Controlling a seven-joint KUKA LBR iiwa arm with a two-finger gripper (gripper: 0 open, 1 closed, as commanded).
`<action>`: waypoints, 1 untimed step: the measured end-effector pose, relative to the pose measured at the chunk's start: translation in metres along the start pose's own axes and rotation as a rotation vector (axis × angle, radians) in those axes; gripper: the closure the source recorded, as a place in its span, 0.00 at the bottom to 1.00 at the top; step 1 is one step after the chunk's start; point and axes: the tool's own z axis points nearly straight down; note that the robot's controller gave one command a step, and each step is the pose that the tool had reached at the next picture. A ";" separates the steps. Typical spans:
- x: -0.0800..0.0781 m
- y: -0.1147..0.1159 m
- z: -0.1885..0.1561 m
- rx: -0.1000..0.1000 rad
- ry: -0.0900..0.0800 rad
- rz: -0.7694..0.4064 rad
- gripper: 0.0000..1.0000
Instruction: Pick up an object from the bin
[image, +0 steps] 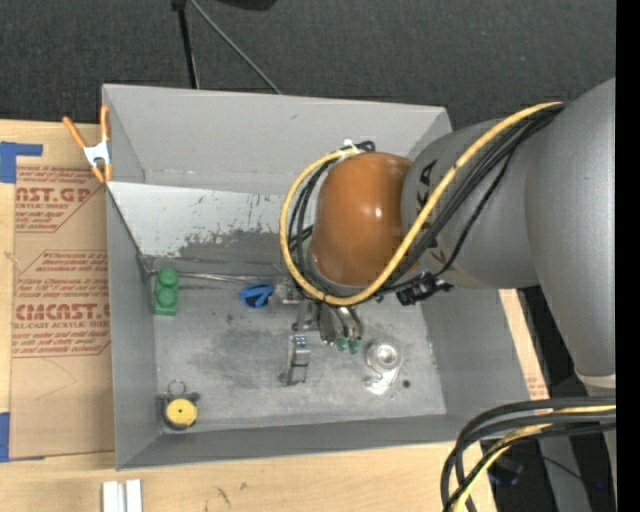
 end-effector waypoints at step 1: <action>0.026 0.073 0.048 0.000 0.005 -0.106 0.00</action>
Offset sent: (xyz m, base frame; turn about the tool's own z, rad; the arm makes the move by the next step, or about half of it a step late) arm -0.0235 0.0681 -0.0454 -0.0980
